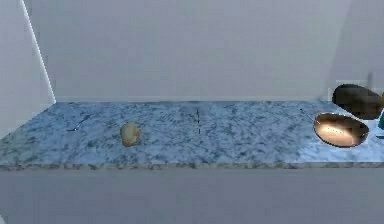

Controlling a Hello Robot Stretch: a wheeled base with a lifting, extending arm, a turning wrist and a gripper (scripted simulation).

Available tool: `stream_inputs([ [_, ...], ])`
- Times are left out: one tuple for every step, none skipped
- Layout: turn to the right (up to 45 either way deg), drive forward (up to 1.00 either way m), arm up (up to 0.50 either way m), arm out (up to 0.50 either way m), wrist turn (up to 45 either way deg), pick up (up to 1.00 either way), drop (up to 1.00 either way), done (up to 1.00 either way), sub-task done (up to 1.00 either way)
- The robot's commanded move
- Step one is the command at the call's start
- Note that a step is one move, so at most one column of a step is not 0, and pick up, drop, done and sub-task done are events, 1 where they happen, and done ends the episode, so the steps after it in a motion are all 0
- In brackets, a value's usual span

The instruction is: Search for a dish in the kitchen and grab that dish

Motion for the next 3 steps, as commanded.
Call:
stream_inputs([
  [-45.0, 0.00, 0.00, 0.00, 0.0, 0.00, 0.00, 0.00, 0.00],
  [-45.0, 0.00, 0.00, 0.00, 0.0, 0.00, 0.00, 0.00, 0.00],
  [-15.0, 0.00, 0.00, 0.00, 0.0, 0.00, 0.00, 0.00, 0.00],
])
